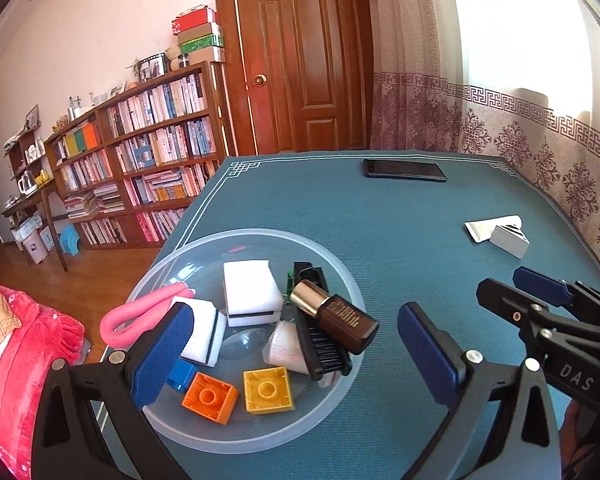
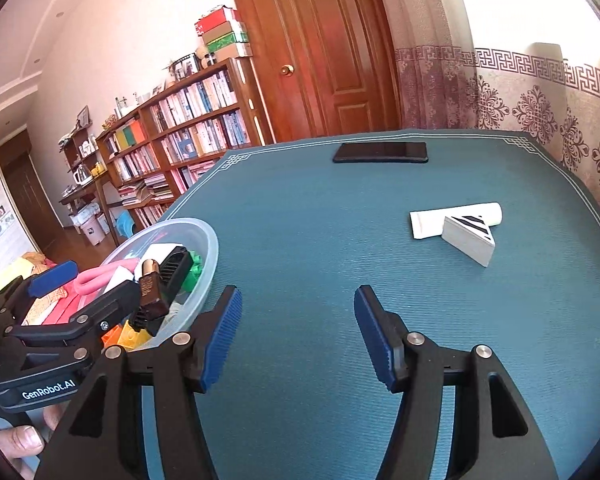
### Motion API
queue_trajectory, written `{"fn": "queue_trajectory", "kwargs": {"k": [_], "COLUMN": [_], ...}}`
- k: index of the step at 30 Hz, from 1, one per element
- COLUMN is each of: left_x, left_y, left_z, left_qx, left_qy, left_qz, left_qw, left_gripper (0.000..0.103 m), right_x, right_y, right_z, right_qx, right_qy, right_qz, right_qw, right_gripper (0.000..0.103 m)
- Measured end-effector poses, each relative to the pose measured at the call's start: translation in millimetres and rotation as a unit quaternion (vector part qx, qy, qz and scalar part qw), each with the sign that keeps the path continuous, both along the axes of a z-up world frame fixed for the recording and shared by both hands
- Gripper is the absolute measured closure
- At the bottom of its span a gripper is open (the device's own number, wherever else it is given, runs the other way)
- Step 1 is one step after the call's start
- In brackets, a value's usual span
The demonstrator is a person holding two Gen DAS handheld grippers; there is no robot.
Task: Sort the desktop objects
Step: 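Grasp the striped white triangular block with the right tool while the left tool approaches the white tube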
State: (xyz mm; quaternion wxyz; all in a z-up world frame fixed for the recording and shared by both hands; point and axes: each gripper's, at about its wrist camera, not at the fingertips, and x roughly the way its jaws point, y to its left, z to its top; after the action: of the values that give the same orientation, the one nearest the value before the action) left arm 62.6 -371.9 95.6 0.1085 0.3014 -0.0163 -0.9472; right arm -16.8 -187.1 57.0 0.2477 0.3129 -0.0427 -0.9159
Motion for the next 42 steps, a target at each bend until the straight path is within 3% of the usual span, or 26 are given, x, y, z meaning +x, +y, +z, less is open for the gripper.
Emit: {"fn": "queue_trajectory", "kwargs": {"k": [8, 12, 16, 25, 42], "left_x": [-11.7, -18.8, -26.8, -48.0, -73.6], "left_y": [34.3, 54.2, 75.4, 106.6, 115.4], "left_z": [1.7, 2.0, 0.4, -5.5, -8.6], "left_qx": [-0.021, -0.031, -0.04, -0.035, -0.011], "left_qy": [-0.006, -0.008, -0.013, -0.023, -0.025], "left_qz": [-0.028, -0.046, -0.066, -0.093, -0.11], "left_qw": [0.9994, 0.9984, 0.9969, 0.9948, 0.9935], "left_gripper": [0.001, 0.001, 0.001, 0.001, 0.001], "right_x": [-10.9, -15.9, -23.3, -56.3, -122.9], "right_y": [39.8, 58.1, 78.2, 122.8, 89.2], "right_z": [-4.4, -7.4, -11.3, -23.0, -31.4], "right_qx": [0.009, 0.023, 0.04, 0.036, 0.069], "right_qy": [-0.007, -0.001, 0.0, -0.036, -0.053], "right_qz": [-0.036, -0.053, -0.07, -0.111, -0.08], "right_qw": [0.999, 0.998, 0.997, 0.993, 0.993], "right_gripper": [0.04, 0.032, 0.032, 0.032, 0.032]}}
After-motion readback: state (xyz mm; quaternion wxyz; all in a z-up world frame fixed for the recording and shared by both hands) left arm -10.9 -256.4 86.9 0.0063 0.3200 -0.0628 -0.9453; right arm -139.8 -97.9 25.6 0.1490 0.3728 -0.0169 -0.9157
